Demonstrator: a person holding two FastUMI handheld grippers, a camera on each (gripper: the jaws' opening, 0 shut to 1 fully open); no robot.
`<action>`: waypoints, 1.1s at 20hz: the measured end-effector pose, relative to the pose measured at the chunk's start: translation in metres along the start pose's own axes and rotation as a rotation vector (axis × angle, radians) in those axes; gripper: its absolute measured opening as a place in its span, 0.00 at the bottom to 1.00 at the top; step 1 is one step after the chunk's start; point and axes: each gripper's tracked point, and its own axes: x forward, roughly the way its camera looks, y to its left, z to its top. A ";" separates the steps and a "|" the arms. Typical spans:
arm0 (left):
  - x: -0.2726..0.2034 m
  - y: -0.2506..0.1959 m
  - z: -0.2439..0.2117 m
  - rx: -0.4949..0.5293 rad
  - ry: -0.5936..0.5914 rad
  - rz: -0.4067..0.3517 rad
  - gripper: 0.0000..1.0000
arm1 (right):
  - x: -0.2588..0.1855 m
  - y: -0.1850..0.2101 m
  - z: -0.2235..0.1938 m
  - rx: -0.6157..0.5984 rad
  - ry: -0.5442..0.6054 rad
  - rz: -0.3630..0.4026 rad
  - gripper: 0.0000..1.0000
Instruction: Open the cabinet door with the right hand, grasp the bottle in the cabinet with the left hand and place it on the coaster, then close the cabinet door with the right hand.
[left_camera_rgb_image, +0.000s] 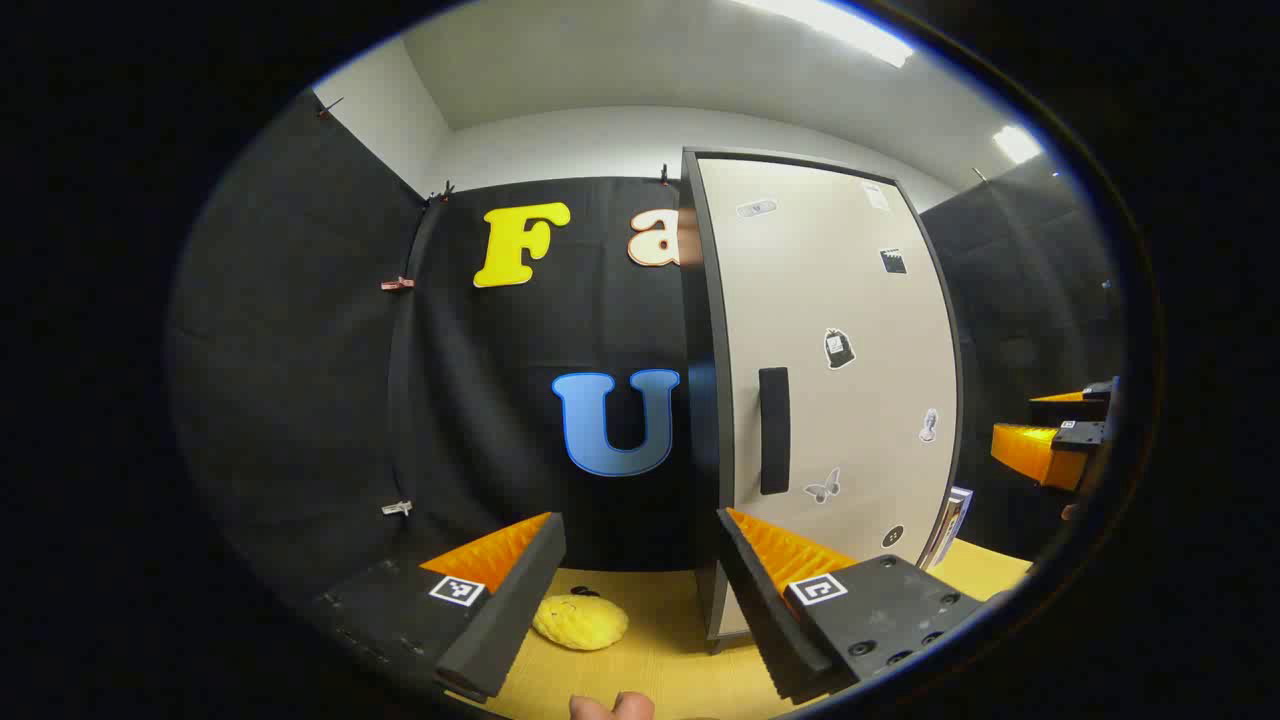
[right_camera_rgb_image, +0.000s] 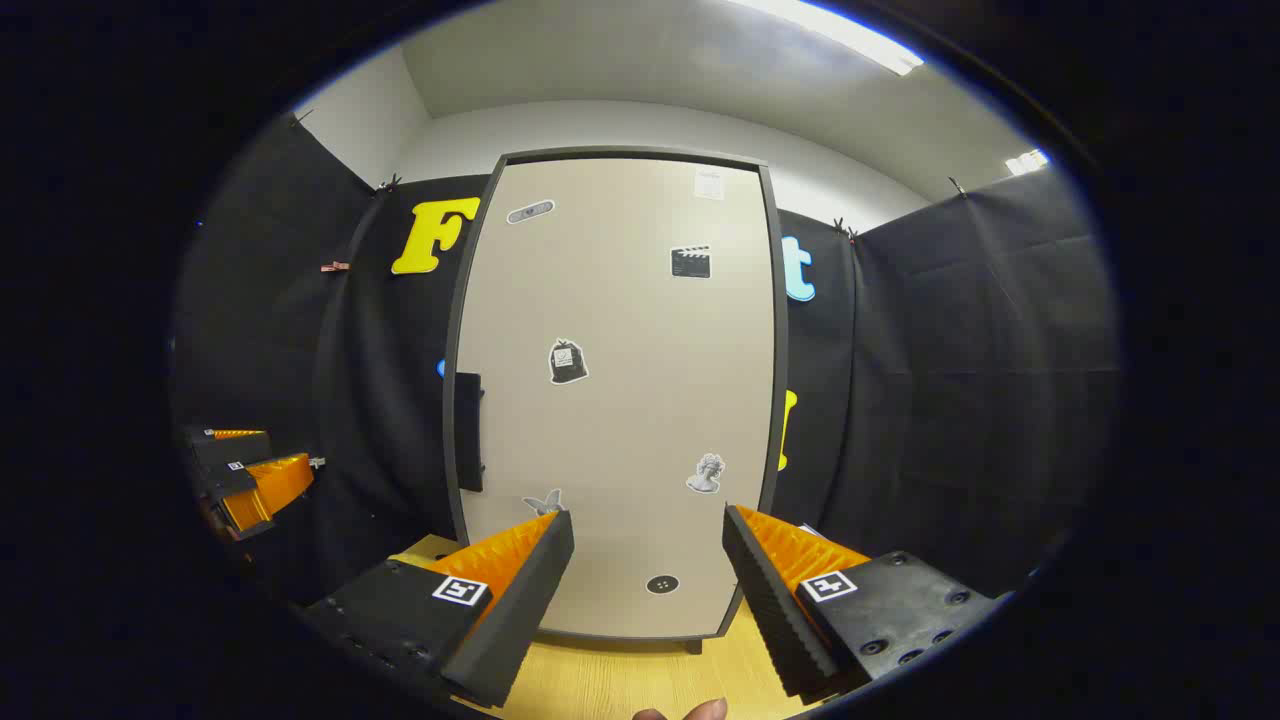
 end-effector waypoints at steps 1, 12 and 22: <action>0.000 0.001 0.000 -0.003 -0.001 0.000 0.94 | -0.001 0.001 0.000 -0.001 0.001 0.002 0.97; -0.003 0.006 0.000 -0.006 -0.002 -0.002 0.94 | -0.002 0.007 0.000 -0.004 0.001 0.001 0.98; 0.001 0.014 -0.004 -0.008 0.007 0.011 0.95 | 0.003 0.014 -0.003 -0.016 0.004 0.005 0.98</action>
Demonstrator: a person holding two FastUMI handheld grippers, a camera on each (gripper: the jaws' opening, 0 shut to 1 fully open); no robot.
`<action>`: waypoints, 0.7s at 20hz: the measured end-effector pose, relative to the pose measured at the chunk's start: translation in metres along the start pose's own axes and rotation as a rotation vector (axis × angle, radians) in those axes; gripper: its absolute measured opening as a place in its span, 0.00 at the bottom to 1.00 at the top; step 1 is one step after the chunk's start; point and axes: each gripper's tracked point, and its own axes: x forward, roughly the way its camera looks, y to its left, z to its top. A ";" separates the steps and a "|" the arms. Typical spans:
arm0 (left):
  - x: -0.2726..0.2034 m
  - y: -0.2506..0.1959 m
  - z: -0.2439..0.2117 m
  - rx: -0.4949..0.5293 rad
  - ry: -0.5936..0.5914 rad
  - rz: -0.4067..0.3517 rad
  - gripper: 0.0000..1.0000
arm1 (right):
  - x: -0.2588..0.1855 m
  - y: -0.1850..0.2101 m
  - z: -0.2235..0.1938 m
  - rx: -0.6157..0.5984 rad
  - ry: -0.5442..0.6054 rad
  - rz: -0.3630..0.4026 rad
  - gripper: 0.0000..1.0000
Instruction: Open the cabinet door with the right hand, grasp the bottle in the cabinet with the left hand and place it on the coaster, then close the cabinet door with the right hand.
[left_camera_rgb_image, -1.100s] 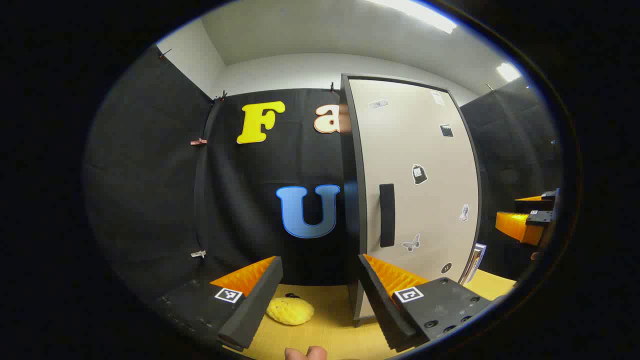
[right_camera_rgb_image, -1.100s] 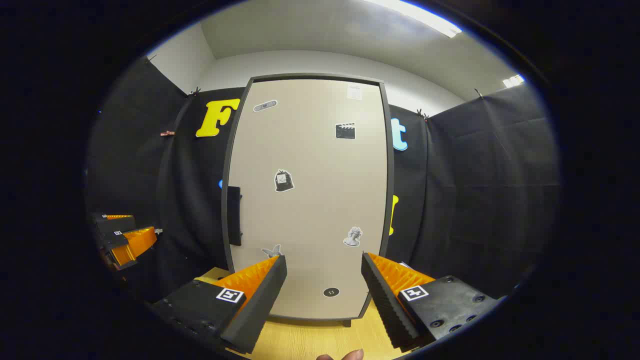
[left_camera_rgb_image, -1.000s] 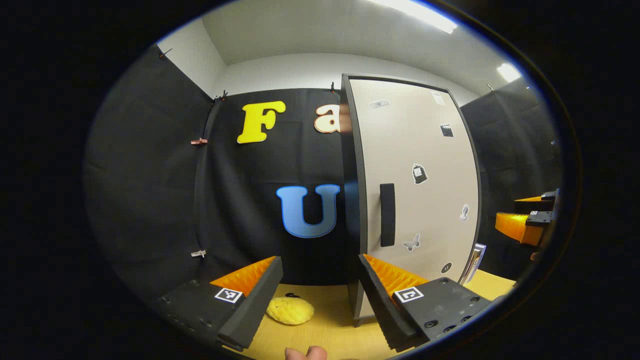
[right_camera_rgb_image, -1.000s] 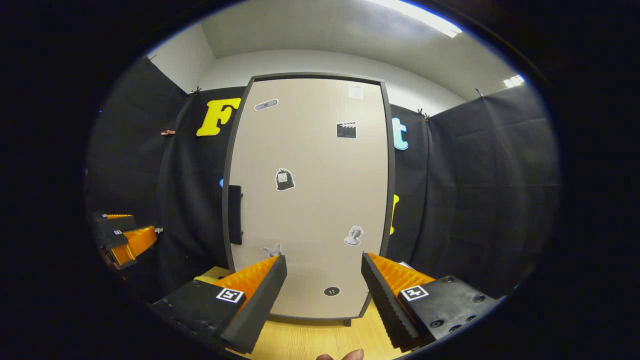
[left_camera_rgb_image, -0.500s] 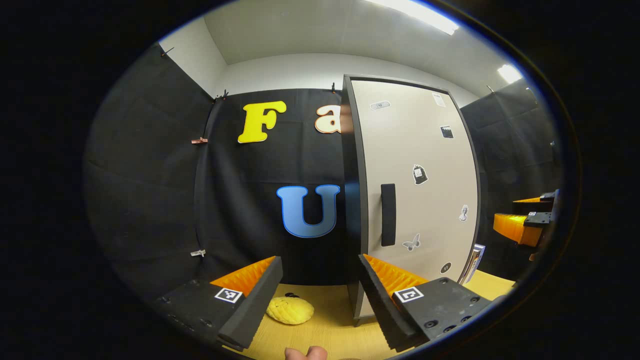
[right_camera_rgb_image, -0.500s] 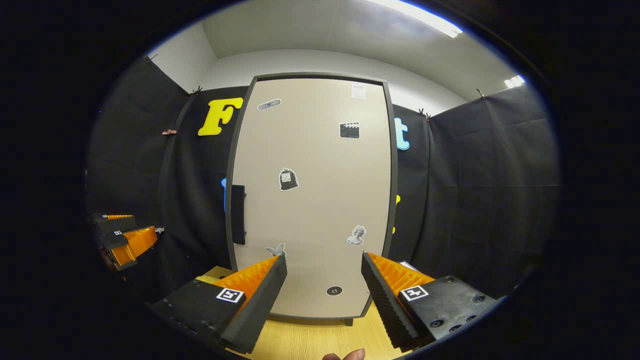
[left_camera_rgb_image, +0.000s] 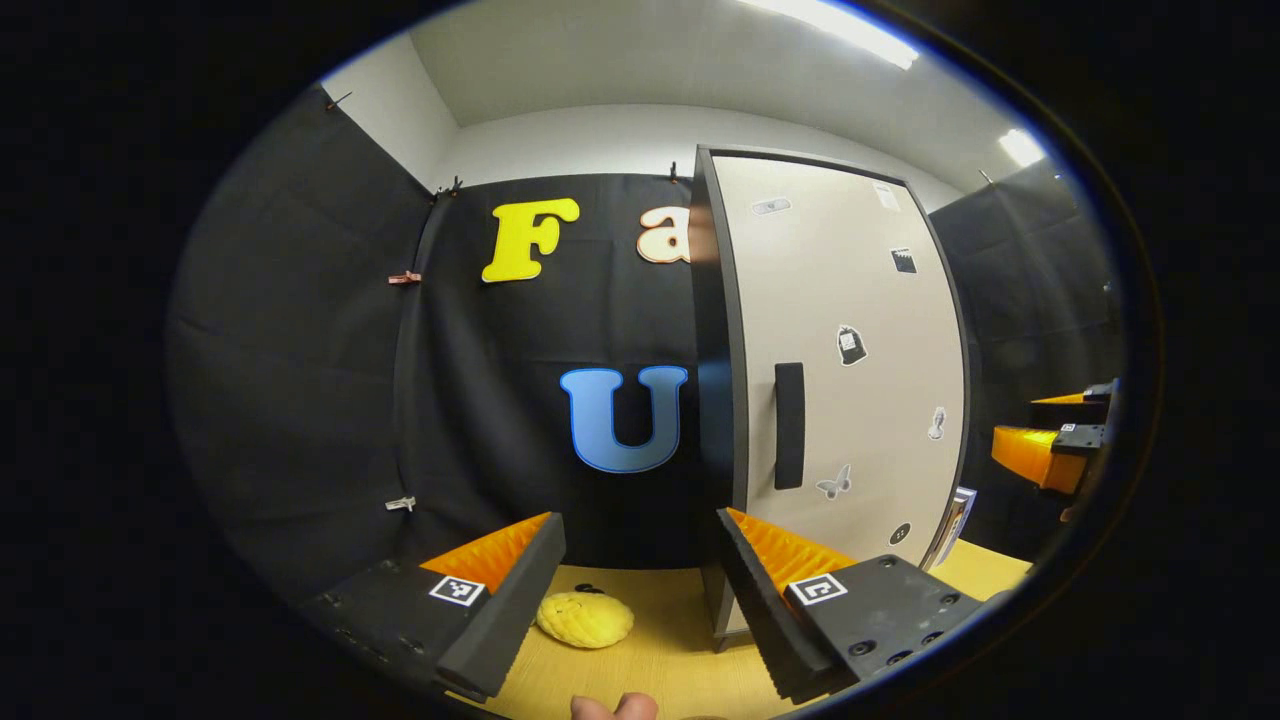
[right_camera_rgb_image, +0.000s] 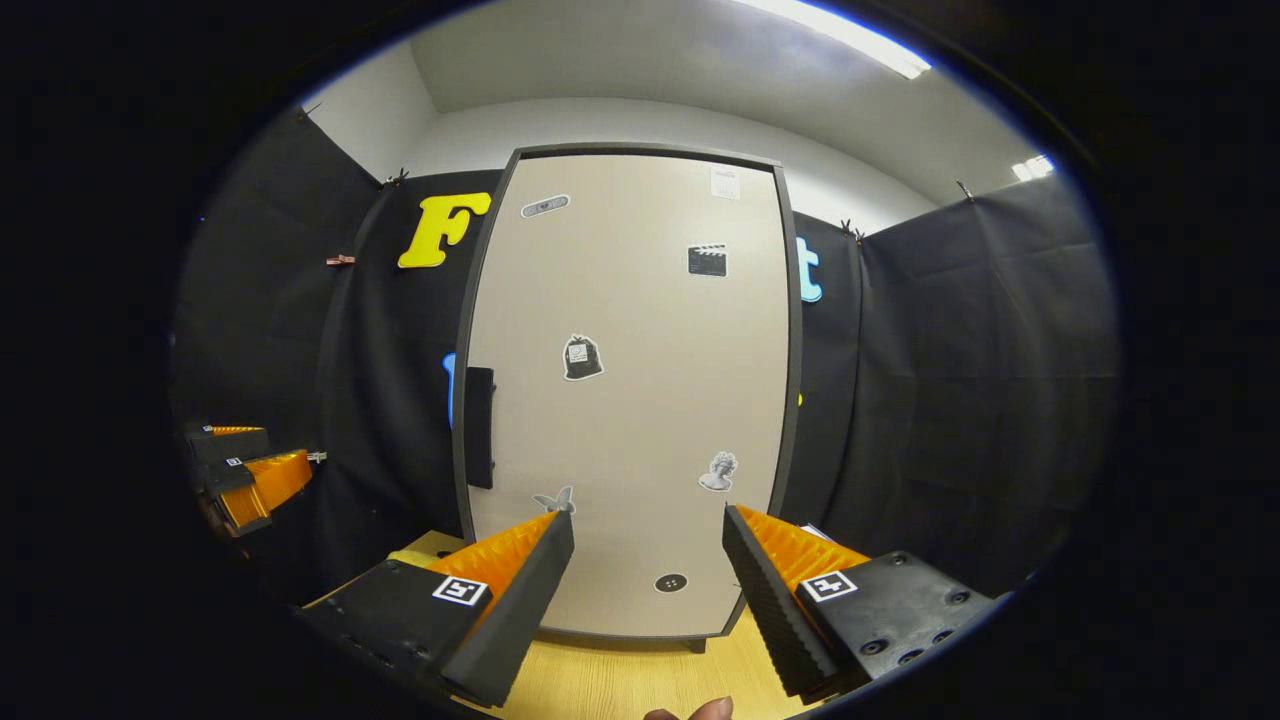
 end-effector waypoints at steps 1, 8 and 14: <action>0.001 0.000 0.001 0.002 -0.002 0.000 0.94 | 0.001 0.001 -0.001 0.000 0.002 0.001 0.97; 0.009 0.009 -0.004 -0.008 -0.003 -0.005 0.95 | 0.012 0.019 -0.001 0.007 0.008 0.034 0.97; 0.016 0.032 -0.010 0.006 0.008 0.010 0.94 | 0.044 0.065 -0.003 0.042 0.020 0.092 0.97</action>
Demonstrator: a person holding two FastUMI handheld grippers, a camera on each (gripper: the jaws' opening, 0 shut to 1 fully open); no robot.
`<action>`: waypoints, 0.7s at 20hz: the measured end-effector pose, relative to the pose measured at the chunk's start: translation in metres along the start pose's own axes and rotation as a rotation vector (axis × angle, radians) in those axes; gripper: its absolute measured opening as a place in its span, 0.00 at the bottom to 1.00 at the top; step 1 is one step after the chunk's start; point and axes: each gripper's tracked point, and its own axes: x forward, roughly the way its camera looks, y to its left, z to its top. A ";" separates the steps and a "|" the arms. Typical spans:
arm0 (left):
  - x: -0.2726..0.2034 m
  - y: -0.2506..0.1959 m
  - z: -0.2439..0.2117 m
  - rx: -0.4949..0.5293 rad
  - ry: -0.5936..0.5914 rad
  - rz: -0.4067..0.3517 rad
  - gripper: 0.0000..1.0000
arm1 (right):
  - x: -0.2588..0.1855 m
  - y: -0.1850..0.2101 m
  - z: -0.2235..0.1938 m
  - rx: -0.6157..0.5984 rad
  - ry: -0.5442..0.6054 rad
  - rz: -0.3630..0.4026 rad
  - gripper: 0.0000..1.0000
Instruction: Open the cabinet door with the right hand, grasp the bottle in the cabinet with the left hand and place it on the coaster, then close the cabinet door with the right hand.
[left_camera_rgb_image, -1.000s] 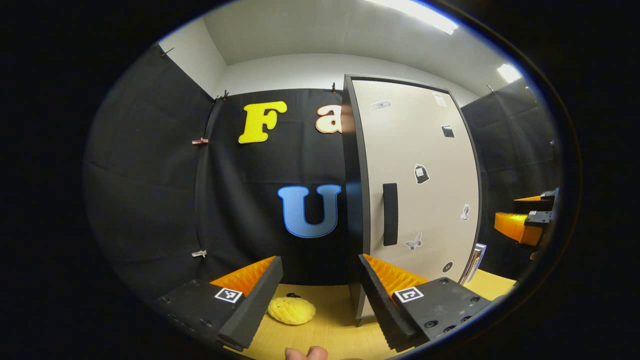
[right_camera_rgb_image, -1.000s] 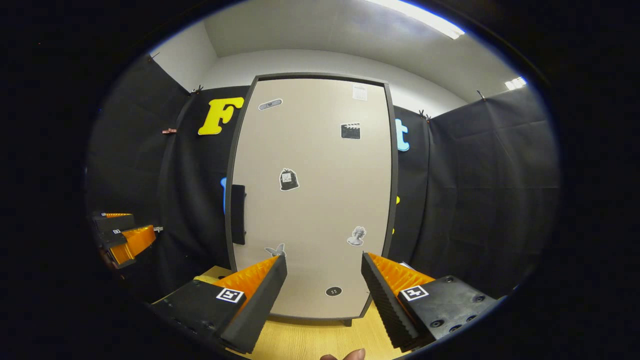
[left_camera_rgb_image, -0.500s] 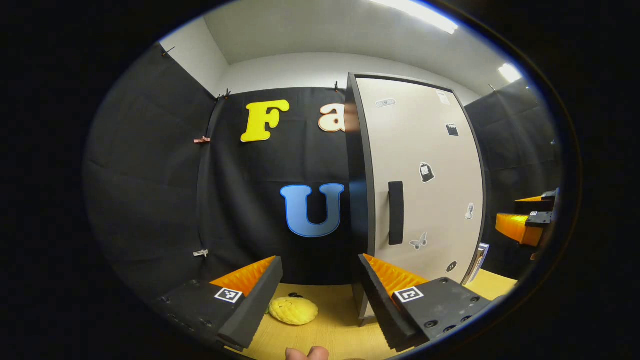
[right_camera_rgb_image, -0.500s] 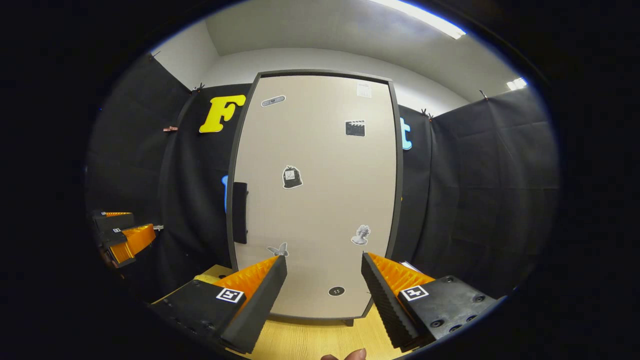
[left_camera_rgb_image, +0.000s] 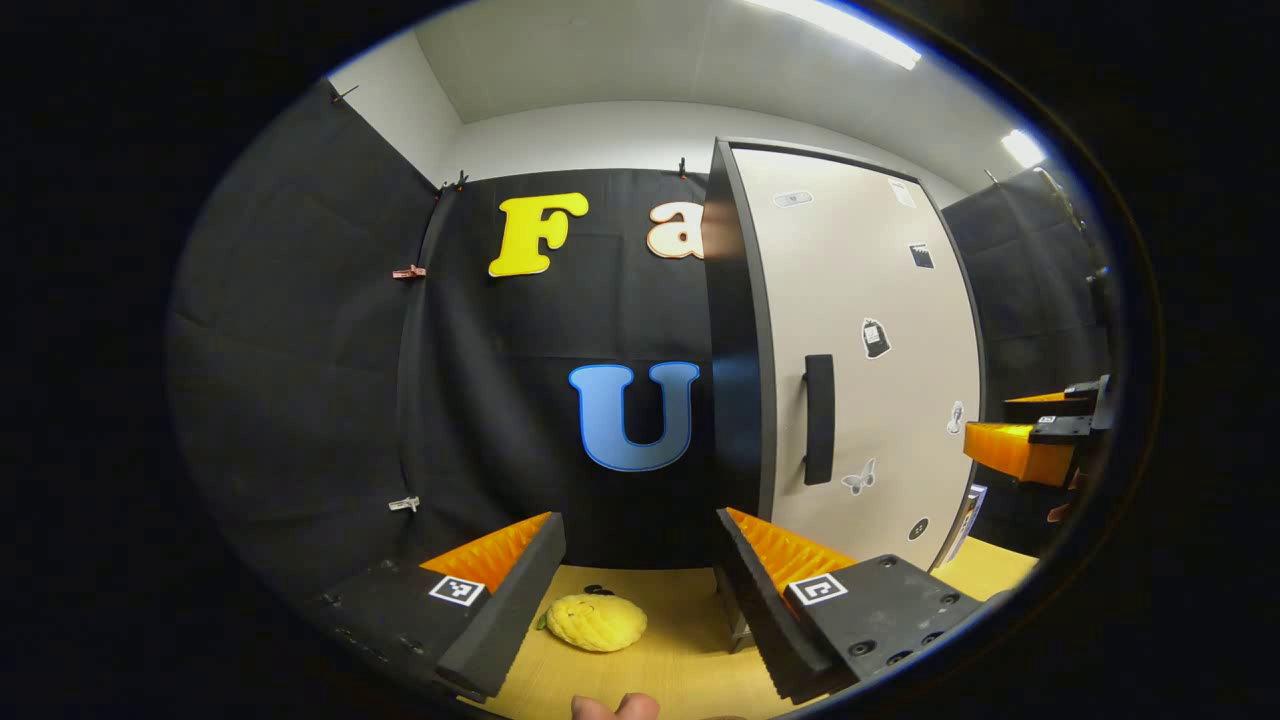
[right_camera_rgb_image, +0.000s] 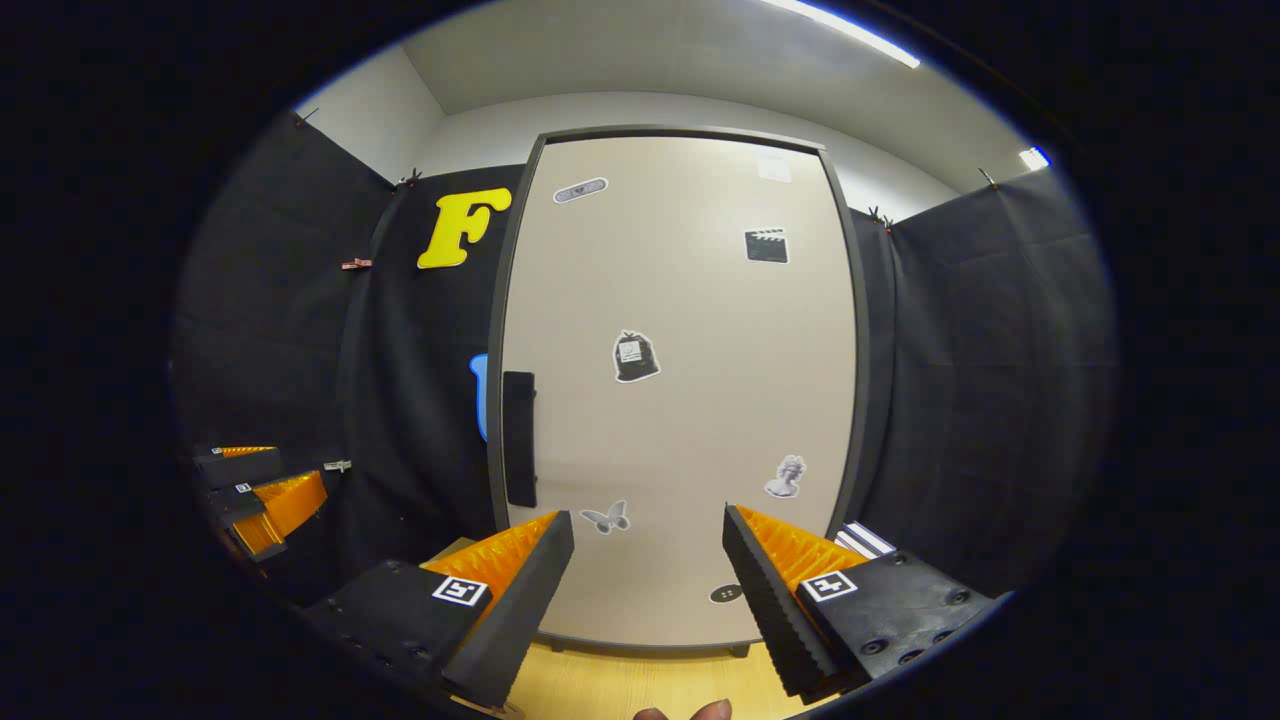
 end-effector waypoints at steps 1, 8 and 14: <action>0.001 0.005 -0.001 0.008 0.001 0.005 0.95 | 0.007 0.011 -0.001 0.006 0.003 0.008 0.97; 0.005 0.028 -0.015 -0.010 0.025 0.016 0.95 | 0.069 0.076 -0.004 0.007 -0.027 0.066 0.97; 0.008 0.041 -0.032 -0.019 0.054 0.037 0.95 | 0.117 0.099 -0.007 0.006 -0.038 0.049 0.97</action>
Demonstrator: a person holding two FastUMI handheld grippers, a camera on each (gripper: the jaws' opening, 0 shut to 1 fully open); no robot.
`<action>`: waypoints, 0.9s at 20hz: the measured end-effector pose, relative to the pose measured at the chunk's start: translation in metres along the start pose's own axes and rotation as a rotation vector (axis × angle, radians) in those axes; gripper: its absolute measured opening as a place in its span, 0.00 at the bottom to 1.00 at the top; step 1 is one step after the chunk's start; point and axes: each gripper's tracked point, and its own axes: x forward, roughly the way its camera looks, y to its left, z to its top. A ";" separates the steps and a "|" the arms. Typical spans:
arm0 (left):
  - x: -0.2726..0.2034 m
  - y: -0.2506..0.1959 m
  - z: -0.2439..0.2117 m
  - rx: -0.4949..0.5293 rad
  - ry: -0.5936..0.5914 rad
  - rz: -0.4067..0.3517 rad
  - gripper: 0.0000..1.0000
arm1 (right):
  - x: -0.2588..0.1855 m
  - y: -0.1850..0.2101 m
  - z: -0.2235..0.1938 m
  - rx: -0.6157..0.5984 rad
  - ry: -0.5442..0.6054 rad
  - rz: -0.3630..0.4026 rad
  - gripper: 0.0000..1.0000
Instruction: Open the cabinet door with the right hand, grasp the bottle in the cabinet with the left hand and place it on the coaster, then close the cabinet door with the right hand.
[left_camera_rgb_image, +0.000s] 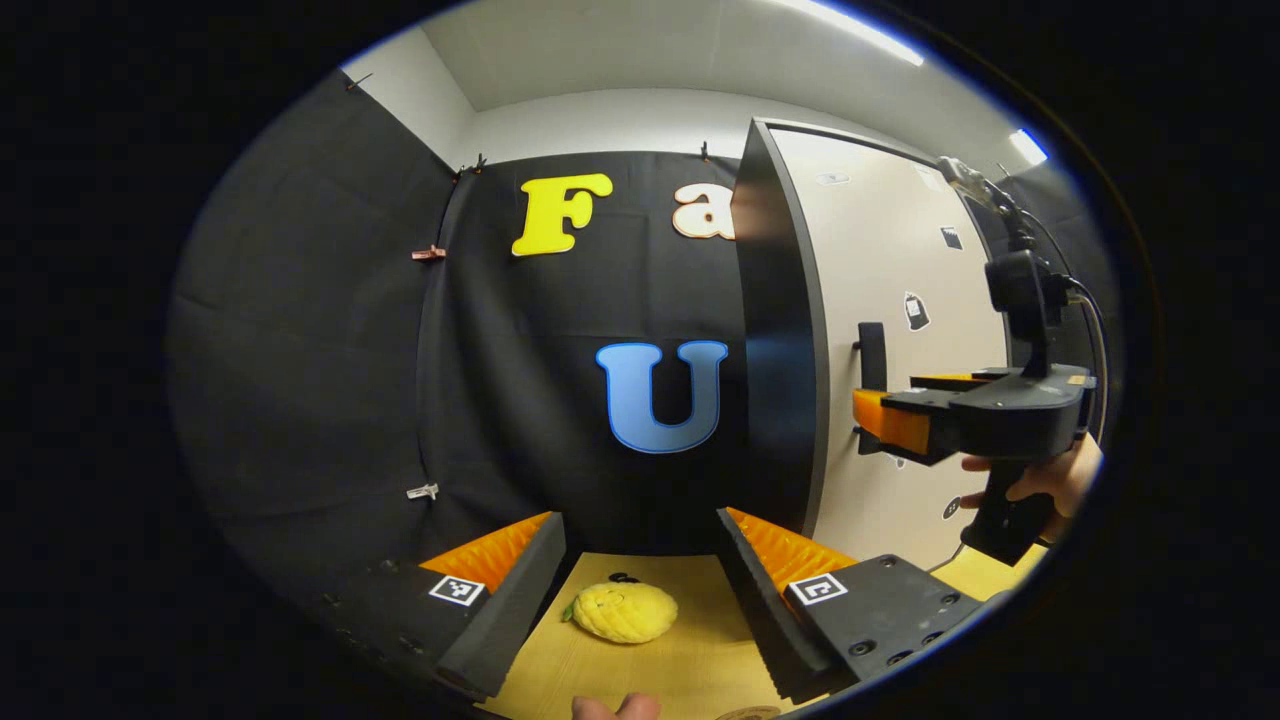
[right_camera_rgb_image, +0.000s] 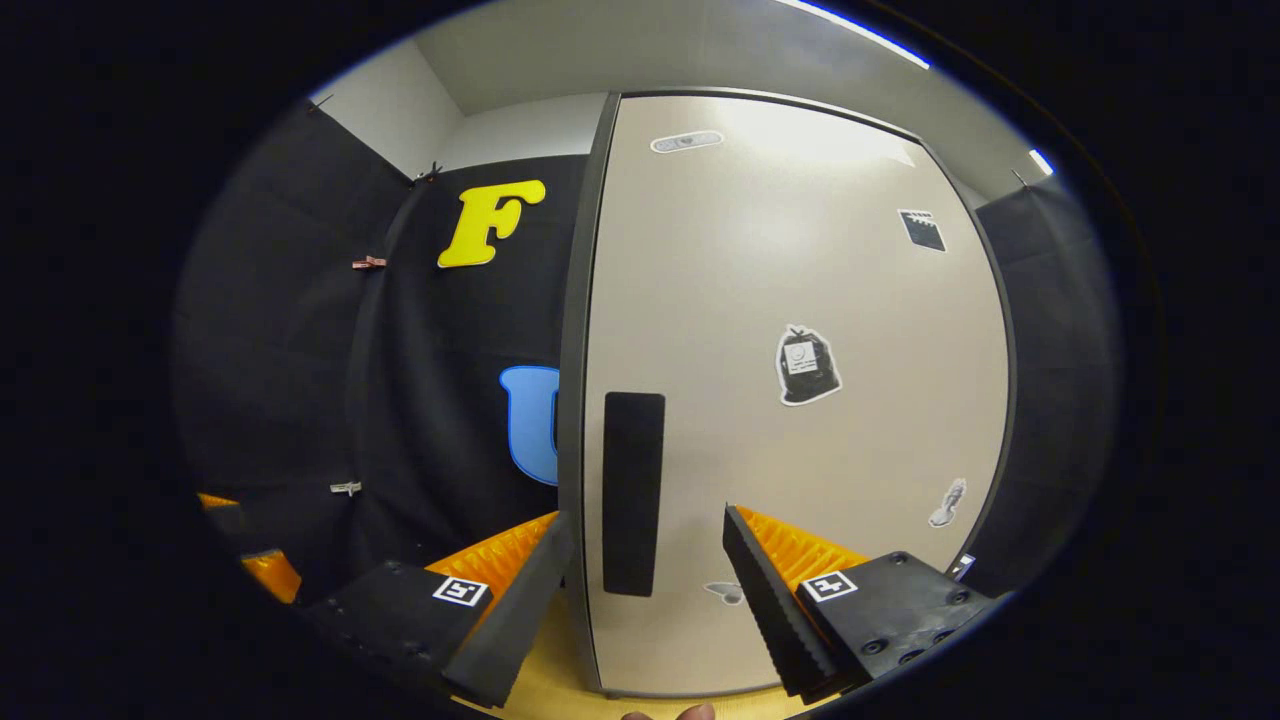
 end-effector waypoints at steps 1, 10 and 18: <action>0.000 0.002 -0.003 -0.004 0.009 0.004 0.95 | 0.007 0.004 -0.004 0.005 0.013 0.000 0.97; -0.007 0.018 -0.022 0.000 0.045 0.046 0.95 | 0.025 -0.003 -0.008 -0.034 -0.004 -0.109 0.42; -0.019 0.023 -0.016 0.004 0.039 0.071 0.95 | 0.023 -0.003 -0.009 0.026 0.048 -0.054 0.21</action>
